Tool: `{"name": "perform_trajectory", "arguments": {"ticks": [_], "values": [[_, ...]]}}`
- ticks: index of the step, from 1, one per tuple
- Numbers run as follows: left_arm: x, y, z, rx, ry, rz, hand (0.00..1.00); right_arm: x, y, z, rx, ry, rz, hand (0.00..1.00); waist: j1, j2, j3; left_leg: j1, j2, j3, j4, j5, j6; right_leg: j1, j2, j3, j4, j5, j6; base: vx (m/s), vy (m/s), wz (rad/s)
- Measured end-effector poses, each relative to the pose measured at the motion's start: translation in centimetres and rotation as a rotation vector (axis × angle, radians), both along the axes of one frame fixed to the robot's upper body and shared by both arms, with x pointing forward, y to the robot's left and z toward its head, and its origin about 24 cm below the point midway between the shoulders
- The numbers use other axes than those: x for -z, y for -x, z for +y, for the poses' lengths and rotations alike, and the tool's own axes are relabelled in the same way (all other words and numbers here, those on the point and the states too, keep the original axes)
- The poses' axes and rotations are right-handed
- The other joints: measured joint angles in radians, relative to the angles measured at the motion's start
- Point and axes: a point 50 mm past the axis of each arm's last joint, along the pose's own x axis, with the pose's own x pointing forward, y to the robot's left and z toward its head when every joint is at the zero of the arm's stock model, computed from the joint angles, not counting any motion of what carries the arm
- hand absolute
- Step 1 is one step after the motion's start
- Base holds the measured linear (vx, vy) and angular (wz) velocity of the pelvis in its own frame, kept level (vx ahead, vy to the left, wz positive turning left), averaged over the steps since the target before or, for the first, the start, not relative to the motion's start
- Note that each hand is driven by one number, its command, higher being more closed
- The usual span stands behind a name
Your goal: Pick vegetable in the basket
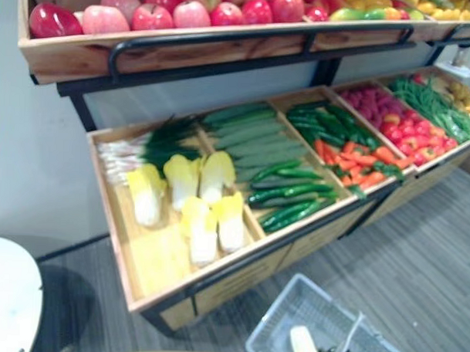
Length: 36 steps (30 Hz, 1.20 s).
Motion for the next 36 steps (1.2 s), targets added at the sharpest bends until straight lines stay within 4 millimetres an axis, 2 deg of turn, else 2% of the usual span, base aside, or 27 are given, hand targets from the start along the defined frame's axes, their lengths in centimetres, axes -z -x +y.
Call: {"name": "perform_trajectory", "arguments": {"ticks": [6,9,11,13,15,17,18,19,20,21,22,24,26,27,29,30,32,35,36], "values": [[1.3,0.9,-0.9,0.178,0.194,0.105,0.0,-0.2,-0.9,-0.4,-0.001,0.003,-0.012,1.0,0.0,0.003,0.013,0.047,0.009,0.044,0.0,-0.018,-0.01,0.014,0.008,0.047,0.002,-0.001,-0.002,0.01,-0.005,-0.23],[1.5,-0.4,-1.5,0.276,0.261,0.085,0.0,-0.2,-0.6,-0.8,0.006,0.002,0.008,1.0,-0.001,0.007,0.016,0.077,0.009,0.075,0.007,-0.036,-0.016,0.015,0.007,0.077,0.017,-0.008,0.0,0.0,0.014,-0.27],[1.6,-1.5,-1.9,0.3,0.294,0.054,0.0,-0.1,-0.3,-1.0,0.023,-0.001,0.021,1.0,-0.002,-0.002,0.021,0.077,0.008,0.087,0.027,-0.051,-0.016,0.013,0.002,0.088,0.023,-0.01,0.001,0.0,0.032,-0.23],[1.6,-3.0,-2.2,0.342,0.314,0.028,0.0,-0.2,-0.4,-1.2,0.05,-0.002,0.013,1.0,-0.005,-0.019,0.051,0.065,0.01,0.095,0.113,-0.101,-0.014,0.01,-0.009,0.108,0.055,-0.024,0.007,-0.03,0.057,-0.25],[1.6,-4.1,-2.6,0.388,0.324,0.021,0.0,-0.4,-0.8,-1.4,0.07,0.004,-0.012,1.0,-0.016,-0.034,0.059,-0.011,0.022,0.124,0.256,-0.175,0.002,-0.042,-0.022,0.155,0.085,-0.025,0.021,-0.06,0.096,-0.53],[1.4,-5.0,-2.4,0.423,0.306,0.014,0.0,-0.7,-2.2,-0.8,0.059,-0.002,-0.062,1.0,-0.025,-0.046,0.077,-0.071,0.044,0.179,0.363,-0.238,0.012,-0.101,-0.019,0.22,0.087,0.009,0.062,-0.06,0.112,-0.99],[1.2,-5.7,-2.1,0.441,0.281,0.007,0.0,-0.8,-3.1,-0.2,0.035,-0.011,-0.086,1.0,-0.026,-0.038,0.099,-0.096,0.084,0.227,0.422,-0.276,0.021,-0.138,0.004,0.239,0.085,0.081,0.067,-0.17,0.124,-1.44],[0.9,-6.6,-1.8,0.443,0.257,-0.01,0.0,-0.9,-4.1,0.5,-0.006,-0.018,-0.104,1.0,-0.023,-0.022,0.123,-0.097,0.122,0.29,0.448,-0.289,0.037,-0.18,0.047,0.201,0.054,0.228,0.05,-0.21,0.142,-1.6],[0.9,-6.4,-1.7,0.441,0.254,-0.01,0.0,-0.9,-4.6,0.8,-0.028,-0.022,-0.113,1.0,-0.01,0.007,0.131,-0.09,0.149,0.333,0.43,-0.28,0.059,-0.18,0.066,0.168,0.013,0.299,0.034,-0.25,0.154,-1.56],[0.6,-7.2,-1.7,0.454,0.243,-0.036,0.0,-1.2,-5.4,1.1,-0.048,-0.023,-0.142,1.0,-0.015,0.003,0.161,-0.059,0.161,0.394,0.395,-0.265,0.08,-0.211,0.057,0.02,0.166,0.218,-0.045,-0.18,0.172,-1.28],[0.3,-7.3,-1.5,0.463,0.233,-0.05,0.0,-1.3,-5.4,1.0,-0.05,-0.019,-0.142,1.0,-0.022,-0.008,0.174,-0.011,0.148,0.448,0.351,-0.244,0.089,-0.223,0.025,-0.097,0.378,0.078,-0.098,-0.15,0.185,-1.1],[0.4,-6.8,-1.5,0.475,0.242,-0.035,0.0,-1.2,-4.9,1.0,-0.076,-0.018,-0.122,1.0,-0.022,-0.008,0.174,0.034,0.147,0.507,0.316,-0.227,0.103,-0.188,-0.01,-0.192,0.561,0.007,-0.136,-0.09,0.15,-0.96],[0.5,-6.5,-1.4,0.48,0.253,-0.026,0.0,-1.2,-5.0,1.1,-0.12,-0.008,-0.11,1.0,-0.019,-0.012,0.171,0.05,0.147,0.569,0.307,-0.218,0.107,-0.145,-0.052,-0.22,0.625,0.002,-0.135,-0.06,0.018,-1.1],[0.5,-6.4,-1.3,0.483,0.256,-0.022,0.0,-1.2,-5.2,1.2,-0.139,-0.005,-0.105,1.0,-0.009,-0.021,0.166,0.054,0.145,0.625,0.318,-0.213,0.105,-0.123,-0.071,-0.219,0.573,0.017,-0.117,-0.05,-0.078,-1.23],[0.7,-6.2,-1.6,0.468,0.276,-0.014,0.0,-1.2,-5.0,1.0,-0.154,0.008,-0.093,1.0,0.003,-0.006,0.155,0.06,0.141,0.673,0.279,-0.183,0.109,-0.116,-0.022,-0.226,0.477,0.022,-0.118,-0.09,-0.109,-1.05],[0.9,-5.6,-1.6,0.446,0.286,-0.004,0.0,-1.2,-4.9,0.9,-0.164,0.013,-0.086,1.0,0.001,-0.001,0.149,0.061,0.125,0.689,0.223,-0.152,0.096,-0.091,0.012,-0.204,0.366,0.024,-0.115,-0.08,-0.105,-0.56],[0.9,-5.5,-1.5,0.439,0.286,-0.005,0.0,-1.1,-4.7,0.7,-0.172,0.016,-0.068,1.0,0.003,0.006,0.144,0.05,0.105,0.734,0.184,-0.119,0.09,-0.094,0.024,-0.156,0.253,0.027,-0.11,-0.11,-0.181,-0.74],[0.8,-5.4,-1.1,0.426,0.262,-0.001,0.0,-1.1,-5.4,1.6,-0.225,-0.004,-0.064,1.0,0.003,-0.009,0.137,0.006,0.115,0.773,0.238,-0.116,0.092,-0.093,0.03,-0.116,0.089,0.04,-0.088,-0.15,-0.23,-0.67],[0.8,-5.4,-1.0,0.424,0.26,0.0,0.0,-1.0,-5.5,1.6,-0.229,-0.005,-0.065,1.0,0.003,-0.01,0.137,0.005,0.118,0.773,0.246,-0.116,0.092,-0.092,0.03,-0.117,0.082,0.04,-0.088,-0.11,-0.246,-0.57]]}}
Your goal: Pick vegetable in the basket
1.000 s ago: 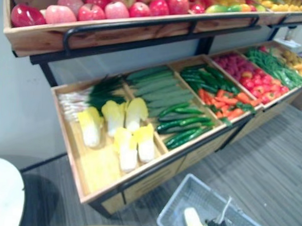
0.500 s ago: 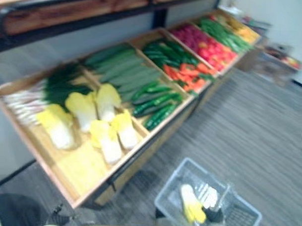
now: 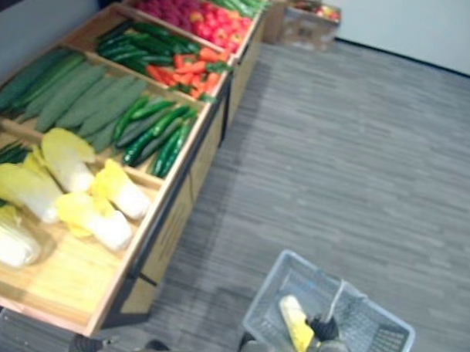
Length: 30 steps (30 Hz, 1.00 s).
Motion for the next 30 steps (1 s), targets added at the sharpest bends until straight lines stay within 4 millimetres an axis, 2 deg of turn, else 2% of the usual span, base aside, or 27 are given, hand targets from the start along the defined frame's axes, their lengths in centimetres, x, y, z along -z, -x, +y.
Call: {"name": "perform_trajectory", "arguments": {"ticks": [3,5,8,9,10,11,12,13,14,15,16,17,18,21,24,26,30], "values": [[-0.1,0.6,1.0,-0.051,-0.041,0.022,0.0,-0.3,-0.4,0.5,-0.043,0.004,-0.019,1.0,-0.003,0.004,0.005,0.003,0.058,-0.007,0.086,0.0,0.0,0.022,0.025,-0.014,-0.035,-0.018,0.01,-0.11,-0.225,-0.37],[-0.3,0.5,1.4,-0.079,-0.068,0.018,0.0,-0.4,0.3,0.2,-0.047,0.015,-0.018,1.0,-0.008,0.028,0.015,0.005,0.11,-0.041,0.143,-0.001,-0.002,0.061,0.066,-0.017,-0.067,-0.018,0.007,-0.16,-0.246,-0.09],[0.3,1.0,0.1,-0.043,-0.03,0.035,0.0,-0.5,1.3,-1.0,-0.048,0.046,0.003,1.0,-0.004,0.051,0.026,0.04,0.148,-0.07,0.179,0.021,-0.022,0.104,0.091,0.003,-0.084,-0.038,-0.011,-0.16,-0.132,-0.17],[0.8,1.6,-1.5,-0.035,0.013,0.051,0.0,-0.7,1.2,-1.3,-0.052,0.057,-0.003,1.0,-0.004,0.055,0.025,0.048,0.13,-0.158,0.181,0.044,-0.028,0.106,0.086,0.031,-0.077,-0.039,-0.011,-0.19,-0.101,-0.6],[1.3,2.0,-3.2,-0.026,0.059,0.059,0.0,-0.9,0.9,-1.5,-0.058,0.065,-0.012,1.0,-0.002,0.055,0.026,0.036,0.089,-0.318,0.173,0.068,-0.034,0.092,0.077,0.061,-0.068,-0.038,-0.011,-0.17,-0.091,-0.69],[1.4,2.2,-3.7,-0.042,0.066,0.055,0.0,-1.0,0.6,-1.6,-0.061,0.07,-0.021,1.0,0.004,0.055,0.026,0.033,0.058,-0.408,0.161,0.063,-0.045,0.08,0.073,0.084,-0.066,-0.037,-0.009,-0.16,-0.034,-0.94],[1.5,2.1,-4.3,-0.041,0.081,0.053,0.0,-1.3,-0.2,-1.8,-0.08,0.081,-0.036,1.0,0.015,0.057,0.026,0.046,-0.022,-0.565,0.098,0.024,-0.088,0.047,0.075,0.135,-0.071,-0.037,-0.008,-0.12,-0.001,-1.33],[1.6,2.1,-5.0,-0.043,0.102,0.051,0.0,-1.8,-1.1,-2.1,-0.104,0.096,-0.057,1.0,0.032,0.09,0.027,0.076,-0.088,-0.671,-0.024,-0.1,-0.096,0.019,0.116,0.161,-0.104,-0.041,-0.007,-0.07,0.036,-1.38],[1.8,2.3,-5.9,-0.05,0.126,0.052,0.0,-2.4,-2.0,-2.6,-0.116,0.118,-0.086,1.0,0.038,0.159,0.02,0.074,-0.065,-0.712,-0.071,-0.172,-0.066,-0.016,0.149,0.137,-0.032,-0.057,-0.039,0.03,0.085,-1.6],[1.6,1.5,-5.5,-0.04,0.112,0.025,0.0,-2.5,-3.0,-1.8,-0.123,0.099,-0.118,1.0,0.058,0.104,0.066,0.088,-0.118,-0.736,-0.058,-0.141,-0.068,-0.088,0.102,0.133,0.217,-0.122,-0.062,0.08,0.082,-1.09],[1.5,1.3,-5.3,-0.041,0.107,0.023,0.0,-2.6,-3.2,-1.7,-0.133,0.094,-0.126,1.0,0.063,0.096,0.083,0.09,-0.133,-0.741,-0.038,-0.144,-0.069,-0.088,0.094,0.145,0.22,-0.156,-0.033,0.03,0.074,-1.04],[1.6,1.1,-5.8,-0.052,0.115,0.017,0.0,-2.7,-3.1,-1.9,-0.126,0.101,-0.129,1.0,0.062,0.097,0.098,0.08,-0.133,-0.782,0.003,-0.173,-0.065,-0.069,0.113,0.161,0.188,-0.152,-0.029,0.01,0.041,-0.46],[1.6,1.1,-6.0,-0.049,0.12,0.016,0.0,-2.6,-2.6,-2.1,-0.116,0.104,-0.118,1.0,0.062,0.108,0.087,0.073,-0.138,-0.809,0.006,-0.174,-0.059,-0.068,0.12,0.169,0.172,-0.149,-0.024,0.03,0.079,-0.36],[1.6,0.8,-6.3,-0.04,0.127,0.006,0.0,-2.2,-1.0,-2.8,-0.096,0.115,-0.079,1.0,0.052,0.12,0.071,0.067,-0.17,-0.847,0.019,-0.134,-0.029,-0.077,0.11,0.202,0.154,-0.127,-0.016,0.1,0.065,-0.17],[1.8,1.0,-6.4,-0.04,0.14,0.02,0.0,-2.4,-0.5,-3.8,-0.066,0.133,-0.072,1.0,0.05,0.123,0.067,0.064,-0.198,-0.849,0.013,-0.102,-0.016,-0.055,0.098,0.233,0.083,-0.082,-0.002,0.12,0.063,-0.25],[2.0,1.2,-6.3,-0.034,0.161,0.04,0.0,-2.3,-0.3,-3.8,-0.059,0.131,-0.063,1.0,0.048,0.12,0.06,0.067,-0.2,-0.846,0.005,-0.102,-0.016,-0.045,0.102,0.248,0.047,-0.057,-0.003,0.11,0.086,-0.28],[2.0,1.3,-5.4,-0.022,0.207,0.048,0.0,-1.5,0.8,-3.7,-0.045,0.111,-0.007,1.0,0.04,0.085,0.027,0.093,-0.208,-0.815,-0.004,-0.102,-0.016,-0.031,0.108,0.294,0.012,-0.038,-0.003,0.1,0.075,-0.38]]}}
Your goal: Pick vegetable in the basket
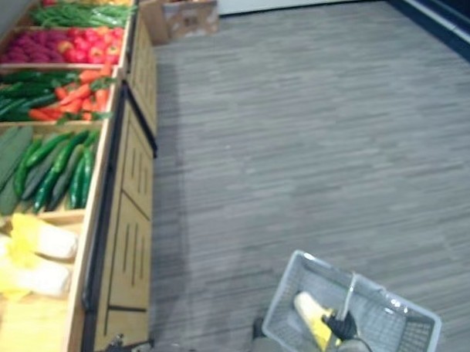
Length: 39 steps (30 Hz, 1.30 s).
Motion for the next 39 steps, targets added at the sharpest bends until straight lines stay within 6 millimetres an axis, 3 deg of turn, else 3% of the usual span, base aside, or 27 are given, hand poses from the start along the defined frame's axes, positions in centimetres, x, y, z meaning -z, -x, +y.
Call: {"name": "perform_trajectory", "arguments": {"ticks": [4,9,13,14,17,20,23,24,25,27,28,30,31,33,34,36,39], "values": [[-0.2,-0.3,0.9,-0.006,-0.002,-0.019,0.0,0.3,0.2,0.4,-0.006,-0.024,0.015,1.0,-0.014,-0.043,-0.025,0.007,-0.011,0.023,0.0,-0.001,0.0,0.0,-0.004,0.036,-0.025,0.025,0.003,0.05,0.074,-0.39],[-0.4,-0.8,1.3,0.013,-0.017,-0.029,0.0,0.7,0.2,1.0,-0.001,-0.044,0.03,1.0,-0.015,-0.062,-0.033,0.008,-0.028,0.025,0.001,-0.008,0.011,-0.004,-0.016,0.05,-0.034,0.046,0.012,0.0,0.066,-0.16],[-0.4,-0.9,1.2,0.018,-0.02,-0.028,0.0,0.6,-1.5,1.5,0.019,-0.063,-0.013,1.0,-0.014,-0.041,0.009,0.052,-0.003,0.03,-0.014,-0.027,0.035,-0.142,0.009,0.018,0.282,0.045,0.013,-0.12,0.044,-0.08],[-0.4,-0.8,1.3,0.025,-0.027,-0.025,0.0,0.4,-1.7,1.5,0.027,-0.054,-0.029,1.0,-0.022,-0.024,0.028,0.088,0.02,0.026,-0.052,-0.081,0.052,-0.196,0.008,-0.02,0.413,0.033,0.012,-0.17,0.022,0.27],[-0.5,-0.6,1.9,0.019,-0.05,-0.02,0.0,0.7,-1.6,2.0,0.032,-0.066,-0.022,1.0,-0.016,-0.07,0.031,0.1,-0.009,0.034,-0.063,-0.077,0.05,-0.212,-0.075,-0.099,0.476,-0.025,-0.035,-0.16,0.005,0.15],[-0.4,0.5,2.0,0.007,-0.059,0.006,0.0,0.6,-2.1,2.0,0.027,-0.064,-0.034,1.0,-0.009,-0.056,0.031,0.091,0.037,0.039,-0.06,-0.074,0.022,-0.193,-0.106,-0.135,0.329,-0.014,-0.019,0.0,-0.069,-0.18],[-0.5,0.3,2.3,0.003,-0.074,0.004,0.0,0.6,-2.2,2.2,0.026,-0.066,-0.034,1.0,-0.01,-0.052,0.033,0.081,0.093,0.036,-0.065,-0.074,-0.04,-0.188,-0.109,-0.092,0.188,0.017,0.025,0.17,-0.269,-0.03],[-0.6,0.1,2.6,0.004,-0.084,0.001,0.0,0.8,-1.8,2.4,0.033,-0.073,-0.026,1.0,-0.018,-0.07,0.025,0.086,0.098,0.023,-0.067,-0.082,-0.071,-0.168,-0.128,-0.086,0.153,0.027,0.042,0.16,-0.286,0.18],[-0.6,-0.3,2.5,-0.013,-0.081,-0.006,0.0,0.9,-1.2,2.1,0.05,-0.068,-0.01,1.0,-0.017,-0.053,0.018,0.092,0.14,0.014,-0.067,-0.096,-0.105,-0.154,-0.111,-0.117,0.155,0.015,0.07,0.24,-0.425,0.24],[-0.6,-1.3,1.3,-0.023,-0.051,-0.047,0.0,0.7,-1.3,1.6,0.081,-0.058,-0.017,1.0,-0.024,0.003,0.004,0.053,0.2,-0.025,-0.022,-0.055,-0.142,-0.147,-0.063,-0.174,0.147,-0.024,0.026,0.26,-0.367,0.35],[-0.6,-1.8,0.9,-0.023,-0.04,-0.069,0.0,0.7,-1.3,1.4,0.086,-0.054,-0.015,1.0,-0.029,0.013,0.002,0.004,0.216,-0.071,0.06,-0.018,-0.138,-0.134,-0.052,-0.198,0.149,-0.031,0.003,0.26,-0.328,0.43],[-0.6,-1.9,0.5,-0.025,-0.031,-0.074,0.0,0.8,-0.9,1.3,0.1,-0.057,-0.007,1.0,-0.033,0.008,0.006,-0.057,0.219,-0.119,0.187,0.052,-0.123,-0.09,-0.052,-0.221,0.14,-0.047,-0.021,0.24,-0.339,0.41],[-0.5,-1.6,0.4,-0.031,-0.026,-0.065,0.0,0.9,-0.3,1.1,0.108,-0.055,0.006,1.0,-0.03,0.003,0.01,-0.096,0.225,-0.139,0.296,0.147,-0.109,-0.029,-0.048,-0.24,0.122,-0.067,-0.041,0.22,-0.326,0.37],[-0.5,-1.5,0.2,-0.044,-0.021,-0.067,0.0,1.0,0.4,0.9,0.112,-0.048,0.022,1.0,-0.012,-0.004,0.013,-0.136,0.232,-0.14,0.421,0.251,-0.093,0.038,-0.044,-0.247,0.091,-0.08,-0.061,0.19,-0.27,0.14],[-0.5,-1.5,0.2,-0.048,-0.02,-0.068,0.0,1.0,0.5,0.8,0.113,-0.045,0.024,1.0,-0.008,-0.004,0.013,-0.152,0.237,-0.136,0.472,0.246,-0.093,0.058,-0.044,-0.248,0.077,-0.082,-0.064,0.23,-0.303,0.04],[-0.5,-1.4,0.2,-0.059,-0.025,-0.07,0.0,0.8,0.7,0.3,0.116,-0.029,0.026,1.0,-0.005,-0.004,0.014,-0.223,0.224,-0.091,0.587,0.166,-0.094,0.115,-0.046,-0.256,0.038,-0.093,-0.08,0.19,-0.226,0.09],[-0.6,-1.6,0.3,-0.069,-0.032,-0.08,0.0,0.7,1.6,-0.6,0.159,-0.012,0.032,1.0,0.0,-0.006,0.015,-0.282,0.193,-0.02,0.514,0.099,-0.086,0.175,-0.053,-0.293,0.003,-0.108,-0.086,0.11,-0.058,0.29]]}}
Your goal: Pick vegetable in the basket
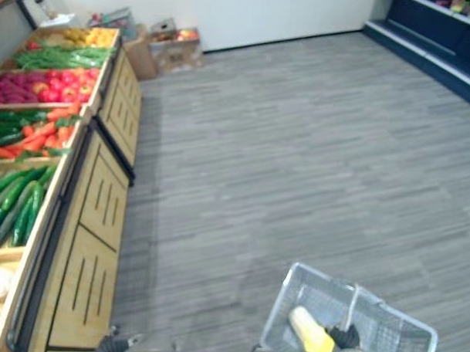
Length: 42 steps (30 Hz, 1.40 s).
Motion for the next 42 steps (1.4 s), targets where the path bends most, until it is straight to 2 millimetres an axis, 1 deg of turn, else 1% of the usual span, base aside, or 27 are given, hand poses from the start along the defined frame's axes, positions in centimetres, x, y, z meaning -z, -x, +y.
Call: {"name": "perform_trajectory", "arguments": {"ticks": [2,3,6,7,8,9,10,12,14,17,18,19,20,22,24,25,26,27,28,29,32,35,36,37,38,40,42], "values": [[-0.1,-0.1,0.1,-0.002,-0.004,-0.005,0.0,0.1,0.7,-0.2,0.018,0.005,0.01,1.0,0.0,-0.007,0.003,-0.001,-0.021,0.063,-0.131,-0.001,-0.002,0.028,-0.015,-0.027,-0.008,-0.007,0.007,0.13,-0.004,0.38],[-0.1,-0.1,0.1,-0.006,-0.009,-0.001,0.0,0.0,1.1,-0.3,0.026,0.009,0.013,1.0,-0.002,-0.009,0.002,0.002,-0.055,0.095,-0.266,0.001,-0.002,0.039,-0.028,-0.05,-0.015,-0.014,0.022,0.2,0.081,0.45],[0.1,0.3,0.0,-0.016,-0.014,0.02,0.0,0.0,0.9,-0.3,0.024,0.009,0.007,1.0,-0.003,-0.007,0.001,0.009,-0.131,0.053,-0.566,0.06,0.001,0.048,-0.034,-0.072,-0.018,-0.029,0.058,0.21,0.165,0.3],[0.1,0.5,-0.2,-0.018,-0.009,0.026,0.0,-0.1,0.8,-0.3,0.023,0.011,0.004,1.0,0.012,0.002,0.001,0.018,-0.133,0.033,-0.622,0.071,0.011,0.055,-0.024,-0.067,-0.018,-0.037,0.075,0.21,0.216,-0.01],[0.2,0.7,-0.3,-0.021,-0.006,0.031,0.0,-0.1,0.9,-0.3,0.024,0.013,0.005,1.0,0.017,0.008,-0.001,0.02,-0.129,0.031,-0.634,0.08,0.024,0.063,-0.016,-0.066,-0.019,-0.044,0.086,0.24,0.224,-0.03],[0.2,0.9,-0.1,-0.026,-0.01,0.034,0.0,0.2,0.9,0.2,0.023,0.002,0.009,1.0,0.019,0.002,-0.001,0.025,-0.135,0.03,-0.615,0.141,0.062,0.087,-0.023,-0.065,-0.02,-0.057,0.107,0.25,0.204,0.05],[0.1,1.0,0.4,-0.026,-0.023,0.037,0.0,0.5,0.7,1.2,0.003,-0.02,0.01,1.0,0.026,-0.03,-0.002,0.033,-0.166,0.048,-0.598,0.129,0.082,0.104,-0.056,-0.064,-0.029,-0.063,0.123,0.26,0.188,0.03],[0.0,1.0,1.1,-0.018,-0.043,0.039,0.0,0.7,-0.2,2.3,-0.026,-0.044,-0.003,1.0,0.034,-0.07,-0.01,0.034,-0.204,0.068,-0.583,0.092,0.104,0.1,-0.094,-0.049,-0.03,-0.058,0.13,0.24,0.138,-0.08],[-0.1,1.0,1.3,-0.016,-0.048,0.04,0.0,0.8,-0.5,2.5,-0.036,-0.048,-0.007,1.0,0.04,-0.082,-0.013,0.038,-0.237,0.078,-0.574,0.063,0.122,0.096,-0.13,-0.02,-0.014,-0.046,0.15,0.26,0.168,-0.05],[0.0,1.4,1.1,-0.015,-0.048,0.052,0.0,0.8,-0.8,2.6,-0.033,-0.048,-0.01,1.0,0.056,-0.066,-0.02,0.074,-0.249,0.101,-0.584,0.027,0.138,0.001,-0.166,0.055,0.197,-0.044,0.154,0.28,0.22,-0.21],[0.1,1.8,1.1,-0.007,-0.049,0.063,0.0,0.7,-1.2,2.6,-0.028,-0.038,-0.025,1.0,0.053,-0.072,-0.018,0.099,-0.25,0.107,-0.583,0.01,0.146,-0.072,-0.184,0.096,0.369,-0.03,0.177,0.17,0.128,-0.08],[0.1,2.0,1.3,0.003,-0.058,0.076,0.0,0.6,-1.6,2.7,-0.041,-0.037,-0.031,1.0,0.049,-0.072,-0.021,0.132,-0.251,0.108,-0.581,-0.014,0.151,-0.131,-0.201,0.118,0.527,0.026,0.221,0.22,0.152,-0.06],[0.1,2.0,1.4,0.007,-0.064,0.082,0.0,0.6,-1.7,2.9,-0.05,-0.04,-0.033,1.0,0.049,-0.073,-0.022,0.15,-0.251,0.108,-0.58,-0.025,0.154,-0.155,-0.206,0.131,0.591,0.067,0.221,0.27,0.109,0.06],[-0.1,2.2,1.9,0.019,-0.091,0.083,0.0,0.9,-1.9,3.9,-0.081,-0.06,-0.027,1.0,0.045,-0.091,-0.021,0.221,-0.249,0.086,-0.58,-0.044,0.173,-0.216,-0.213,0.164,0.768,0.293,0.226,0.37,0.093,0.28],[-0.4,1.8,2.1,0.02,-0.099,0.061,0.0,1.1,-1.7,4.3,-0.077,-0.073,-0.023,1.0,0.027,-0.093,-0.02,0.254,-0.238,0.043,-0.58,-0.051,0.188,-0.251,-0.215,0.167,0.881,0.41,0.232,0.35,0.006,0.61],[-0.5,1.3,2.1,0.023,-0.101,0.045,0.0,1.0,-1.8,4.2,-0.072,-0.071,-0.034,1.0,0.019,-0.094,-0.019,0.267,-0.235,0.006,-0.581,-0.053,0.19,-0.299,-0.213,0.164,1.016,0.343,0.192,0.33,-0.031,0.73],[-0.6,1.0,2.1,0.022,-0.102,0.038,0.0,0.9,-1.8,4.1,-0.065,-0.068,-0.042,1.0,0.014,-0.092,-0.017,0.275,-0.232,-0.014,-0.581,-0.053,0.192,-0.319,-0.208,0.165,1.065,0.309,0.177,0.31,-0.06,0.72],[-0.6,0.7,2.1,0.022,-0.102,0.027,0.0,0.7,-1.8,3.7,-0.043,-0.061,-0.056,1.0,0.009,-0.083,-0.012,0.295,-0.224,-0.048,-0.581,-0.061,0.198,-0.345,-0.197,0.169,1.113,0.256,0.129,0.23,-0.067,0.52],[-0.7,0.5,2.1,0.024,-0.101,0.023,0.0,0.6,-1.7,3.5,-0.036,-0.057,-0.061,1.0,0.009,-0.078,-0.011,0.303,-0.219,-0.063,-0.579,-0.069,0.197,-0.358,-0.184,0.179,1.112,0.23,0.113,0.3,-0.129,0.63],[-0.7,0.2,2.0,0.031,-0.099,0.018,0.0,0.5,-1.6,3.3,-0.031,-0.055,-0.069,1.0,0.008,-0.073,-0.01,0.318,-0.212,-0.094,-0.576,-0.094,0.183,-0.392,-0.147,0.227,1.059,0.162,0.094,0.28,-0.174,0.63],[-0.6,0.0,1.9,0.033,-0.093,0.019,0.0,0.6,-1.2,3.3,-0.007,-0.065,-0.072,1.0,0.003,-0.07,-0.005,0.342,-0.19,-0.138,-0.541,-0.154,0.149,-0.386,-0.097,0.292,0.737,0.065,0.097,0.23,-0.207,0.51],[-0.4,1.2,2.1,0.002,-0.083,0.05,0.0,0.9,-1.0,4.0,-0.003,-0.093,-0.064,1.0,0.014,-0.059,-0.004,0.352,-0.12,-0.153,-0.455,-0.268,0.084,-0.34,-0.064,0.298,0.351,0.073,0.108,0.26,-0.372,0.16],[-0.3,2.1,2.3,-0.015,-0.086,0.071,0.0,1.2,-0.7,4.5,-0.002,-0.112,-0.054,1.0,0.015,-0.075,-0.011,0.358,-0.095,-0.16,-0.429,-0.312,0.043,-0.33,-0.061,0.299,0.237,0.109,0.169,0.31,-0.442,0.16],[-0.1,2.4,2.1,-0.028,-0.076,0.087,0.0,1.2,-0.5,4.3,0.002,-0.112,-0.044,1.0,0.015,-0.058,-0.011,0.365,-0.06,-0.17,-0.426,-0.326,0.028,-0.324,-0.031,0.279,0.251,0.1,0.211,0.37,-0.436,0.19],[0.3,2.8,0.9,-0.039,-0.035,0.099,0.0,1.3,-0.2,3.8,0.02,-0.105,-0.035,1.0,0.017,-0.026,-0.029,0.369,-0.011,-0.178,-0.444,-0.301,0.025,-0.331,0.023,0.255,0.267,0.056,0.18,0.3,-0.331,0.12],[0.4,3.0,0.5,-0.053,-0.022,0.1,0.0,1.3,-0.1,3.5,0.05,-0.106,-0.028,1.0,0.013,-0.027,-0.028,0.362,0.01,-0.19,-0.447,-0.206,0.018,-0.351,0.031,0.216,0.348,-0.01,0.14,0.33,-0.445,0.25],[0.5,2.8,0.1,-0.064,-0.012,0.093,0.0,1.7,1.4,3.1,0.097,-0.109,0.006,1.0,-0.001,-0.011,-0.038,0.342,0.029,-0.233,-0.419,-0.153,0.025,-0.324,0.03,0.158,0.374,-0.058,0.116,0.3,-0.365,0.69]]}}
